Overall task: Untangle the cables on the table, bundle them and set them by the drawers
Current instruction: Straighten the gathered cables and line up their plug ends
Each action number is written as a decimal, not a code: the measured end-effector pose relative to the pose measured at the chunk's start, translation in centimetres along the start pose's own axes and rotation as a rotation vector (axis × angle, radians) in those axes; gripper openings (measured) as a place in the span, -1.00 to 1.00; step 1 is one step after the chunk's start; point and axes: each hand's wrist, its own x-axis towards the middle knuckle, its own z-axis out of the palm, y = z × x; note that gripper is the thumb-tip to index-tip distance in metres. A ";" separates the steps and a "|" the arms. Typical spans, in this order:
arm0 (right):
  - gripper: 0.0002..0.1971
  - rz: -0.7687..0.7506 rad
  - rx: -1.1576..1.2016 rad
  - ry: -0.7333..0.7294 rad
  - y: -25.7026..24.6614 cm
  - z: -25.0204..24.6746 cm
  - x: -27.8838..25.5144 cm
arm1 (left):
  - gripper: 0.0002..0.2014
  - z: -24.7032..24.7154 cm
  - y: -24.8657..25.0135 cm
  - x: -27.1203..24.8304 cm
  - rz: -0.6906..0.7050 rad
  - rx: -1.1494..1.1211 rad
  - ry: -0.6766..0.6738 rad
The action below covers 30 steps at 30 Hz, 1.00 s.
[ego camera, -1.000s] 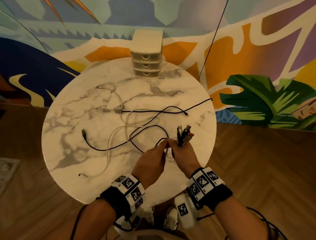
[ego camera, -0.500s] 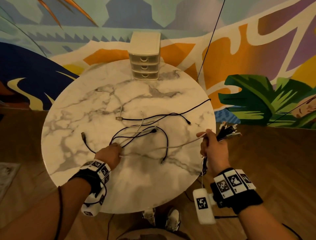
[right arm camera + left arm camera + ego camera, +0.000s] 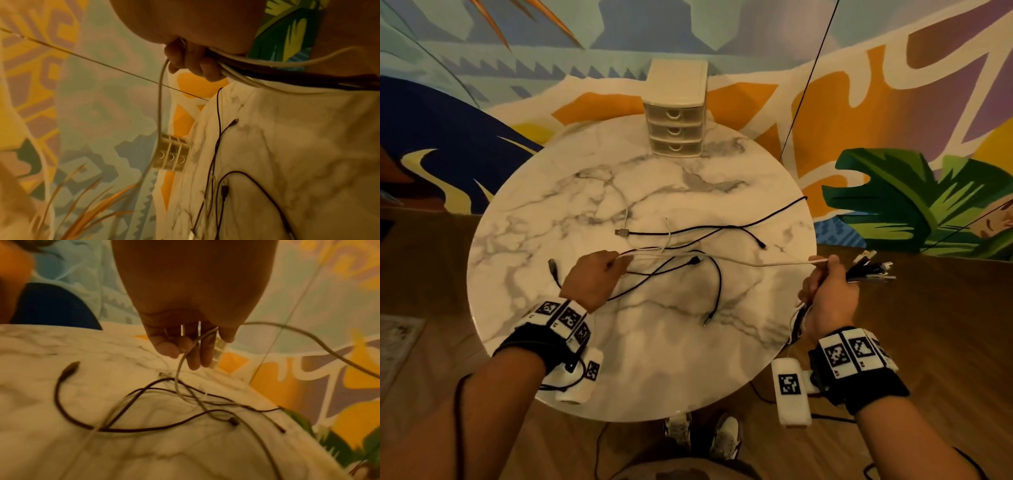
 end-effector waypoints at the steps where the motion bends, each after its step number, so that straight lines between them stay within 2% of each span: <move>1: -0.61 -0.005 -0.024 -0.025 -0.1 0.1 -0.3 | -0.46 -0.1 0.5 -0.2 -0.001 -0.057 0.010; 3: -0.57 0.007 -0.098 -0.048 0.3 0.1 -0.9 | -0.44 -0.3 2.7 -0.5 0.020 -0.161 0.121; 5: -0.69 0.025 -0.146 -0.045 0.9 0.3 -1.5 | -0.46 -0.7 5.1 -0.6 0.075 -0.240 0.259; 7: -0.75 0.004 -0.253 -0.143 1.3 0.8 -2.6 | -0.48 -1.0 6.8 -1.0 0.149 -0.189 0.298; 10: -0.55 -0.026 -0.377 -0.493 1.2 1.7 -5.3 | -0.50 -0.5 8.7 -2.7 0.342 0.106 0.209; 12: -0.55 -0.043 -0.379 -0.670 0.9 2.4 -6.9 | -0.57 0.2 10.0 -4.2 0.460 0.278 0.143; 14: -0.60 -0.011 -0.371 -0.719 0.7 3.0 -7.5 | -0.65 1.0 10.8 -5.5 0.510 0.386 0.090; 18: -0.65 0.030 -0.337 -0.839 0.6 3.2 -7.9 | -0.66 2.4 11.0 -6.6 0.507 0.502 -0.011; 20: -0.67 0.003 -0.349 -0.848 0.7 3.4 -8.1 | -0.68 2.8 11.1 -6.8 0.513 0.488 -0.041; 22: -0.68 -0.025 -0.357 -0.792 0.8 3.7 -8.0 | -0.73 3.5 10.5 -6.8 0.478 0.370 -0.058; 26: -0.58 -0.022 -0.213 -0.656 0.2 3.5 -7.2 | -0.78 5.6 3.9 -4.6 0.156 0.215 -0.206; 27: -0.56 -0.034 -0.181 -0.626 -0.1 3.2 -6.9 | -0.77 5.6 1.9 -3.8 0.095 0.208 -0.170; 30: -0.57 -0.076 -0.108 -0.542 -1.1 2.6 -6.1 | -0.82 3.7 -0.9 -1.6 0.064 0.049 0.160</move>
